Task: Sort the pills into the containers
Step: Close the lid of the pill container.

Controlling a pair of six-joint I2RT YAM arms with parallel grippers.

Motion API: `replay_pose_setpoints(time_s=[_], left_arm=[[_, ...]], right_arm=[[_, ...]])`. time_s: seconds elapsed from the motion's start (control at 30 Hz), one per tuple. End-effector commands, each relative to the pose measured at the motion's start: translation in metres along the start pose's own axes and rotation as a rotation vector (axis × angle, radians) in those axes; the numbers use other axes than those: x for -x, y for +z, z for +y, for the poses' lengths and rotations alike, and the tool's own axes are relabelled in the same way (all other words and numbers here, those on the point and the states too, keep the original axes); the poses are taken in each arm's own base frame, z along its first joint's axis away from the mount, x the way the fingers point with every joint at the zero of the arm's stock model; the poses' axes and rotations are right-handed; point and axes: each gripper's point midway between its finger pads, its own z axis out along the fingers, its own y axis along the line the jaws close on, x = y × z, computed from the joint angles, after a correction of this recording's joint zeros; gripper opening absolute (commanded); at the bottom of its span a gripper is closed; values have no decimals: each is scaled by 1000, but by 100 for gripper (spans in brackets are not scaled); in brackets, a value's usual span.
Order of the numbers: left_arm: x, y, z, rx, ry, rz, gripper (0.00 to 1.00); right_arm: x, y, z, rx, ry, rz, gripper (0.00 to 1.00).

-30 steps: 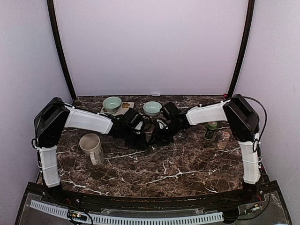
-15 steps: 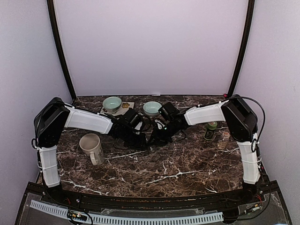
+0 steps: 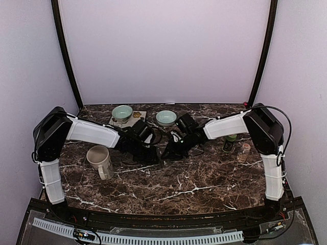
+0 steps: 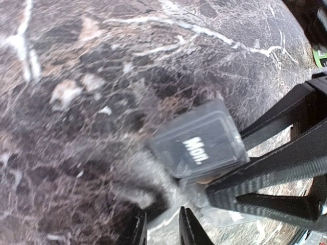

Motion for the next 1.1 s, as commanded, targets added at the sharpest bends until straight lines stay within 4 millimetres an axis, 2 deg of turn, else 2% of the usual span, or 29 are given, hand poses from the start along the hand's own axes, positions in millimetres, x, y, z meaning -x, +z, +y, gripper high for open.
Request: replay_pose_setpoints(time_s=[0.0, 0.23, 0.37, 0.53, 0.73, 0.9, 1.07], left_arm=[[7, -24, -7, -24, -16, -67, 26], [14, -40, -13, -154, -77, -140, 35], [16, -44, -18, -237, -96, -150, 39], [19, -44, -21, -249, -85, -147, 39], [19, -42, -21, -240, -74, -142, 39], [19, -40, -20, -234, -67, -138, 39], [23, -40, -22, -231, -56, -141, 39]], right_arm=[[-39, 8, -36, -53, 162, 103, 0], [-32, -5, -9, 104, 207, 80, 1], [-30, -8, -1, 156, 221, 72, 9], [-28, -6, -8, 154, 248, 72, 26], [-31, -3, -23, 104, 249, 77, 40], [-31, -6, -33, 64, 239, 69, 47], [-25, -15, -45, -1, 222, 41, 50]])
